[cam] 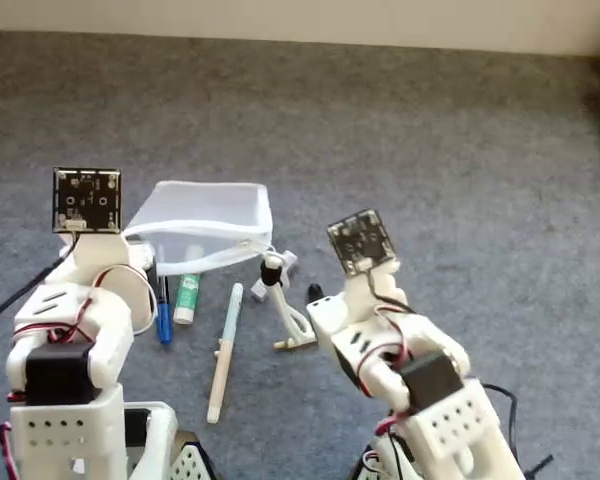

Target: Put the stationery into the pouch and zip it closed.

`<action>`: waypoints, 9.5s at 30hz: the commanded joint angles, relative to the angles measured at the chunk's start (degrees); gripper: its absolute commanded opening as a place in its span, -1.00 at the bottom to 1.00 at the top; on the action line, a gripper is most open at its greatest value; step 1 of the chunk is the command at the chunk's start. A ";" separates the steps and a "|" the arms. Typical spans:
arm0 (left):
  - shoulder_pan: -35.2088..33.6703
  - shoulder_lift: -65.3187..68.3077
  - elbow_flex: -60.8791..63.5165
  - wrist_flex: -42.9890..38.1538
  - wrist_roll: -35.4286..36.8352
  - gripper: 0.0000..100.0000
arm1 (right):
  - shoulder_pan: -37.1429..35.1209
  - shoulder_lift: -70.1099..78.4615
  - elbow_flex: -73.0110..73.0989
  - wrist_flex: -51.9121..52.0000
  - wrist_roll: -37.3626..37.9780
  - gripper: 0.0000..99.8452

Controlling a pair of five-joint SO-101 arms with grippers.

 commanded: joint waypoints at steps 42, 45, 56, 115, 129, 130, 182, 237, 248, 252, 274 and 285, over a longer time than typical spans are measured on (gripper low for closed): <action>-16.31 0.48 1.19 3.25 6.07 -0.99 | -4.88 45.23 -38.46 -1.01 -25.58 -0.53; -16.31 0.48 1.27 3.34 6.07 -0.99 | -4.88 52.09 -42.15 -1.01 -31.30 -0.53; -16.31 0.48 2.07 3.16 6.07 -0.99 | -5.76 67.74 -49.10 -1.19 -41.05 -0.53; 0.66 13.67 -18.07 10.02 5.89 -0.99 | 6.55 49.45 -40.75 4.00 -35.25 -0.99; 11.82 38.73 -39.52 14.42 8.53 -0.99 | 13.85 41.36 -39.87 4.44 -35.25 -0.99; 12.26 40.48 -40.66 14.51 8.62 -0.99 | 13.85 40.40 -38.90 4.18 -35.25 -0.99; 12.09 49.10 -45.14 14.07 14.33 -0.99 | -8.75 20.44 -18.95 -56.84 -0.18 -0.99; 9.54 49.10 -45.67 13.98 15.56 -0.99 | -12.44 14.29 -9.71 -30.99 5.98 -0.99; 9.54 49.10 -45.58 13.98 15.56 -0.99 | -13.85 14.29 -11.12 -27.38 9.23 -0.98; 9.54 49.10 -45.41 13.98 15.56 -0.99 | -13.93 14.29 -11.47 -24.04 9.14 -0.95; 2.07 48.92 -47.16 14.42 15.47 -0.99 | -13.49 14.37 -31.78 1.45 1.32 -0.70; -0.84 48.92 -46.55 14.51 15.47 -0.99 | -4.97 14.90 -37.23 16.92 -13.89 -0.70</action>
